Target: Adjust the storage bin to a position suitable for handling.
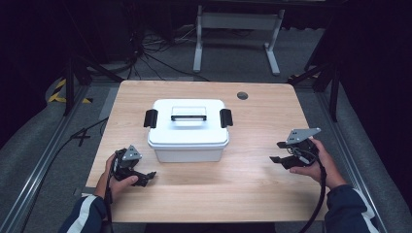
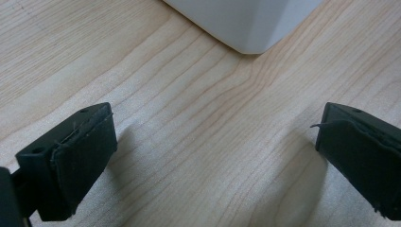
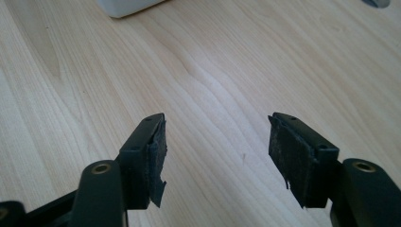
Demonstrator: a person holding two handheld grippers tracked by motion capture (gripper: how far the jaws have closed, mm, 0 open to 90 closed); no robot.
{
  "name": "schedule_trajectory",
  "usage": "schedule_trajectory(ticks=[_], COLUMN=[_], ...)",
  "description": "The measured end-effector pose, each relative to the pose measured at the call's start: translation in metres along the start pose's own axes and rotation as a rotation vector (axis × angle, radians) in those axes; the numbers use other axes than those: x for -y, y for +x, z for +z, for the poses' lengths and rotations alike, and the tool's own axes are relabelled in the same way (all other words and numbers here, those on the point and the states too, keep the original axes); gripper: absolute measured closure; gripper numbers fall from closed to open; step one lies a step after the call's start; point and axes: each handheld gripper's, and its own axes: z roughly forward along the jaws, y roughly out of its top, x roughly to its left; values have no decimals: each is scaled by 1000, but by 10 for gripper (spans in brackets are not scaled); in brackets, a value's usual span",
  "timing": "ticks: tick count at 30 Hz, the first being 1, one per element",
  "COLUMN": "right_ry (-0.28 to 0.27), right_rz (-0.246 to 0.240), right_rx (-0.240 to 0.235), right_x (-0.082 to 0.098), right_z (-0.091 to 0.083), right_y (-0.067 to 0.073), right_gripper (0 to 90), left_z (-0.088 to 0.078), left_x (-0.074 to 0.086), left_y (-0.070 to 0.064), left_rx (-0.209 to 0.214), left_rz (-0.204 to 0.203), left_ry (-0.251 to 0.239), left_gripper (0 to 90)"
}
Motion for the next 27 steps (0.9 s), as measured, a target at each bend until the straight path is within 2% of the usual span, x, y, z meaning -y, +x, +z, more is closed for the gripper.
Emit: schedule_trajectory(ticks=[3, 5, 8, 18, 20, 27], right_ry=[-3, 7, 5, 30, 30, 7], right_rz=[-11, -36, -42, -152, -162, -204], right_rx=[-7, -4, -9, -25, -21, -18], right_x=[-6, -15, -22, -67, -70, -99], right_z=[-2, -5, -7, -15, -16, -24], right_y=[0, -3, -5, -2, -2, -2], right_gripper=[400, 402, 407, 435, 434, 427], left_z=[0, 0, 0, 1, 0, 1], left_x=[0, 0, 0, 1, 1, 1], left_y=[0, 0, 0, -1, -1, -1], left_rx=[3, 3, 5, -2, -2, -2], left_rz=[-5, 1, -4, -13, -15, -8], left_ry=[-1, -1, -3, -11, -9, -11], left_gripper=[1, 2, 2, 4, 4, 4])
